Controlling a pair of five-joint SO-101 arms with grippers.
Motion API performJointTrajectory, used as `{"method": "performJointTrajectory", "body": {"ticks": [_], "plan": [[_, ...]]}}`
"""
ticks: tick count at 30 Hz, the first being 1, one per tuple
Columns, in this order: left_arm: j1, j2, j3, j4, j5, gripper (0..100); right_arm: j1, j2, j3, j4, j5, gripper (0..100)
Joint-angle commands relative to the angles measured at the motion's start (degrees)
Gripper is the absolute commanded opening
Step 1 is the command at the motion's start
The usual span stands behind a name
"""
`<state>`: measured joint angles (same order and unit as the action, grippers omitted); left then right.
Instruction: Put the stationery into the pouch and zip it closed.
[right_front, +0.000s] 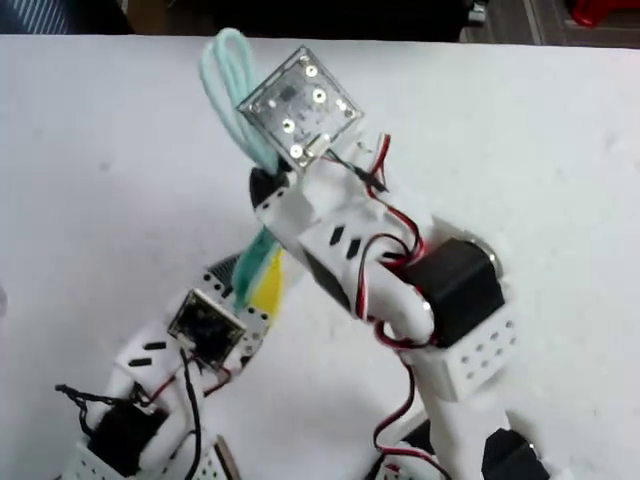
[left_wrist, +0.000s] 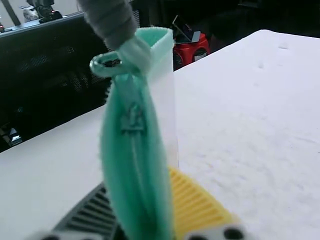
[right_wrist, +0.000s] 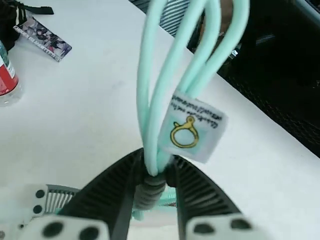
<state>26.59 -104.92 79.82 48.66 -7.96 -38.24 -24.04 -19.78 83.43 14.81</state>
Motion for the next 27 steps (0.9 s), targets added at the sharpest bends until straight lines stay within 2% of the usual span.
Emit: {"method": "performJointTrajectory", "body": {"ticks": [1,5,11,16,18,22,27], "plan": [[-5.85,-0.04,-0.35,0.44,0.44,2,5.85,-0.22,2.55,-5.41,-0.70,1.7],[-8.22,-0.04,-0.44,0.44,0.53,2,12.88,-0.22,7.56,-12.09,-0.79,1.7],[-7.78,-0.04,-0.18,0.44,0.53,2,19.12,-0.31,10.73,-19.21,-9.32,1.7],[-8.22,-0.04,-0.09,0.53,0.26,2,18.42,-0.48,10.81,-14.99,-6.51,1.7],[-8.31,-0.04,-0.09,0.79,0.18,2,21.76,-1.10,11.34,-14.11,-5.98,1.7],[-7.87,-0.04,-0.09,0.79,0.18,2,30.37,-1.45,14.07,-20.00,-5.80,1.7],[-7.87,-0.04,-0.09,0.97,0.18,2,30.20,-1.63,18.02,-27.65,-5.89,1.7]]}}
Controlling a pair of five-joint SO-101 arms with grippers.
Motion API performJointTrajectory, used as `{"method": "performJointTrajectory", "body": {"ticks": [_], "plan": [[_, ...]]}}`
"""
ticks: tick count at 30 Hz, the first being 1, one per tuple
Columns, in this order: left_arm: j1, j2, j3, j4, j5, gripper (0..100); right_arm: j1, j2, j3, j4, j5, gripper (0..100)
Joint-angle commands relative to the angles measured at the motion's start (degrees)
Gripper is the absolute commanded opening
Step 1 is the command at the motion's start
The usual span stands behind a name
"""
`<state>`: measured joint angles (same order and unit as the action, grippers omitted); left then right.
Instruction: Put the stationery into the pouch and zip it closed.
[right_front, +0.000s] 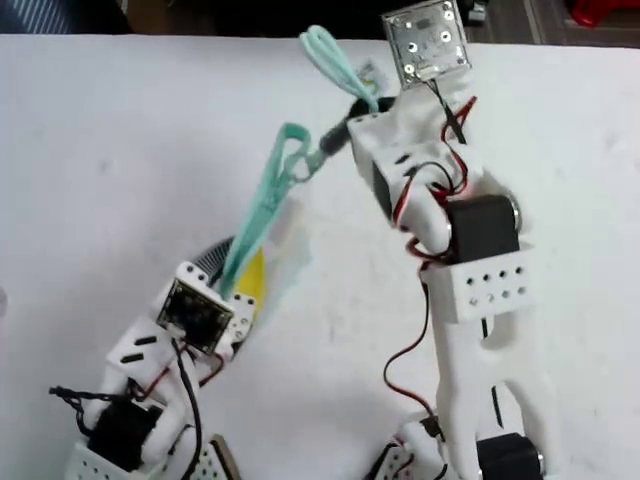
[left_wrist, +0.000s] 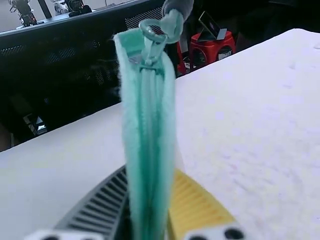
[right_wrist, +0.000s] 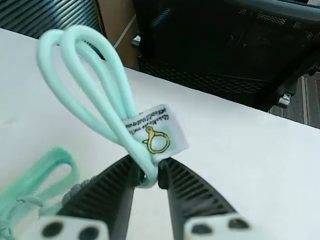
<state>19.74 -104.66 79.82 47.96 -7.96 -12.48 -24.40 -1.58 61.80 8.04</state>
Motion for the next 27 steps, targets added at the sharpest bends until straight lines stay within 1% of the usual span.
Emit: {"method": "performJointTrajectory", "body": {"ticks": [1,5,7,9,11,14,16,22,27], "plan": [[-1.01,-0.31,-0.18,2.20,0.18,2,3.21,-1.45,-0.26,-7.60,0.79,1.7],[-0.92,-0.31,-0.53,3.52,0.00,2,-3.12,-1.01,-3.16,-11.82,0.79,1.7],[-0.66,-0.31,-0.53,3.60,-1.41,2,-5.93,-0.48,-4.75,-14.11,0.79,1.7],[0.48,-0.31,-0.53,3.69,-2.55,2,-7.52,1.54,-5.71,-18.07,0.79,1.6],[1.27,-0.31,-0.53,4.40,-2.73,2,-7.43,4.79,-6.86,-22.11,0.79,1.6],[1.54,-0.31,-0.53,4.40,-2.73,2,-5.23,11.38,-9.49,-26.59,0.79,1.6],[1.45,-0.31,-0.53,4.40,-2.73,2,-3.74,15.78,-12.40,-27.38,0.79,1.6],[1.36,-0.31,-0.53,4.40,-2.73,2,2.24,26.42,-22.51,-26.86,0.88,1.6],[1.10,-0.31,-0.53,4.40,-2.73,2,5.58,31.34,-29.19,-22.64,0.88,1.6]]}}
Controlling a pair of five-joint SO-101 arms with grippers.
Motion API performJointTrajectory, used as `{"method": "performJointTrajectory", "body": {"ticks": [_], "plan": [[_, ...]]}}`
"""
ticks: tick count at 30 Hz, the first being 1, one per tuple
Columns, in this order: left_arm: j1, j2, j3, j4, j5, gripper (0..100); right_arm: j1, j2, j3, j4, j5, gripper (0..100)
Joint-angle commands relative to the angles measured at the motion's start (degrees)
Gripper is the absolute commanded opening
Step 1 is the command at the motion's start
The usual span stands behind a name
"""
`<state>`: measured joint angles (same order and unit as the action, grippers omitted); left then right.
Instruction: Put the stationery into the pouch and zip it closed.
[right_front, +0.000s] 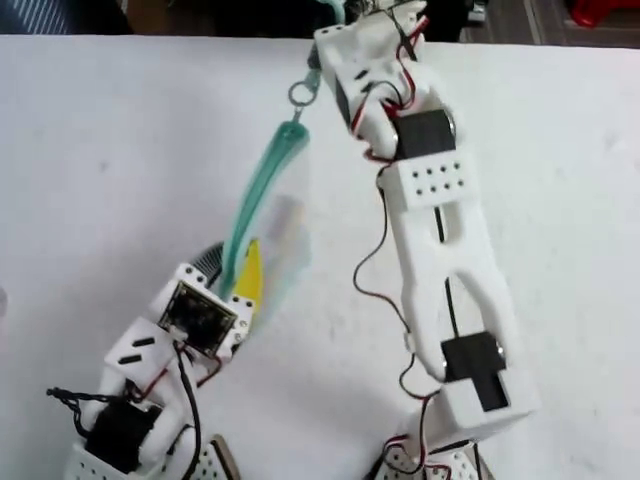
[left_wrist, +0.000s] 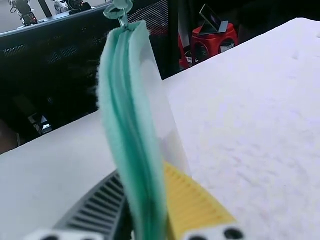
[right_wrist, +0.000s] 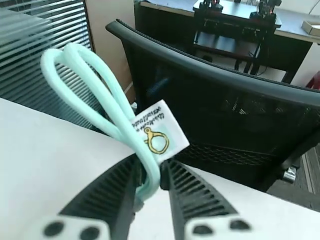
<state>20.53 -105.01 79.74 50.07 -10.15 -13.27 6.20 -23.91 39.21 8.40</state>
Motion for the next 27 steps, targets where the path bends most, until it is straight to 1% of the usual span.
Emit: {"method": "performJointTrajectory", "body": {"ticks": [1,5,15,16,17,20,21,22,27], "plan": [[0.31,0.04,-0.44,2.29,-0.53,2,6.64,1.36,-7.65,0.66,0.53,1.6],[0.31,0.04,-0.44,2.20,-0.44,2,6.29,2.07,-9.67,3.91,0.62,1.6],[0.31,0.04,-0.44,2.20,-0.53,2,6.29,2.42,-9.23,5.41,0.62,1.9],[0.31,0.04,-0.44,2.20,-0.53,2,6.20,2.15,-9.67,7.96,0.53,3.3],[0.22,0.04,-0.44,2.20,-0.53,2,6.11,1.98,-10.02,11.21,0.53,7.3],[0.22,0.04,-0.26,2.11,-0.53,2,4.35,0.57,-12.48,21.93,0.79,27.9],[0.22,0.04,-0.18,1.93,-0.53,2,4.18,0.04,-13.19,24.84,0.79,32.5],[0.22,0.04,-0.09,1.93,-0.53,2,4.00,-0.66,-14.15,27.65,0.88,33.3],[0.22,0.04,-0.09,1.93,-0.53,2,5.58,-6.02,-20.84,43.12,0.35,24.9]]}}
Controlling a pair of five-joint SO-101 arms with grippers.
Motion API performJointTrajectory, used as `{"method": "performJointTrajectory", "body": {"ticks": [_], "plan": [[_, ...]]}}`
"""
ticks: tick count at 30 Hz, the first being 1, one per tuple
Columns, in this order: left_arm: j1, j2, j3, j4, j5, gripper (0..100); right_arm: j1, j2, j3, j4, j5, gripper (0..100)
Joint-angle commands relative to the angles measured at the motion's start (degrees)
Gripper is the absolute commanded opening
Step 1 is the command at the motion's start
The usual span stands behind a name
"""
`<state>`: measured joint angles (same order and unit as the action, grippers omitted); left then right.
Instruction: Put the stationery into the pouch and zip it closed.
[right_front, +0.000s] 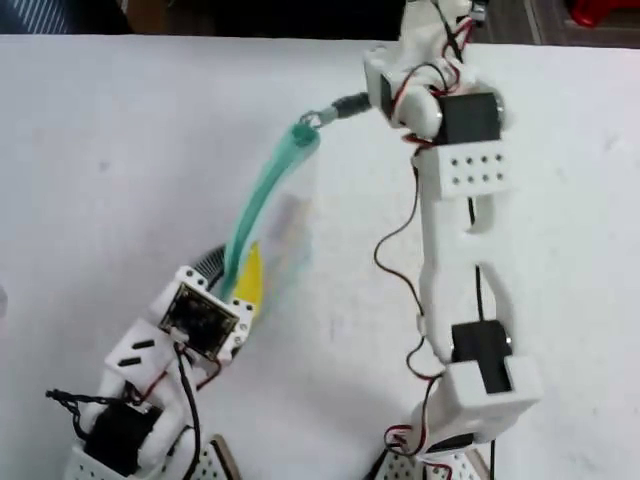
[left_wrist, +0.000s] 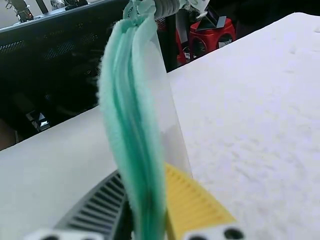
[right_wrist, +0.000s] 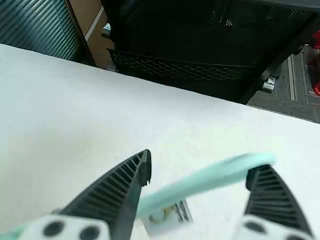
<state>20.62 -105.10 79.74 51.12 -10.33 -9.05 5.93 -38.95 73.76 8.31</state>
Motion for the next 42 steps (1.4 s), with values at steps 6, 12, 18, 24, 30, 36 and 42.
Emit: {"method": "performJointTrajectory", "body": {"ticks": [6,12,18,24,30,36,42], "plan": [[0.13,0.13,-0.09,0.88,-0.35,2,-0.84,-11.74,-14.07,23.43,-9.49,24.0],[0.13,0.13,0.00,1.23,-0.35,2,-10.51,-16.22,-14.42,24.75,-10.37,24.8],[0.13,0.13,0.00,1.23,-0.35,2,-27.82,-20.79,-7.82,24.75,-10.46,25.0],[0.13,0.13,0.00,1.23,-0.35,2,-34.15,-20.97,-0.18,24.57,-14.95,25.6],[0.13,0.13,0.09,1.23,-0.35,2,-34.07,-20.53,5.01,23.52,-24.35,35.4],[0.13,0.13,1.23,0.88,-0.44,2,-33.98,-13.41,3.34,22.81,-24.70,35.4],[0.13,0.13,1.23,0.88,-0.44,2,-30.20,-5.76,-2.11,20.79,-28.66,35.4]]}}
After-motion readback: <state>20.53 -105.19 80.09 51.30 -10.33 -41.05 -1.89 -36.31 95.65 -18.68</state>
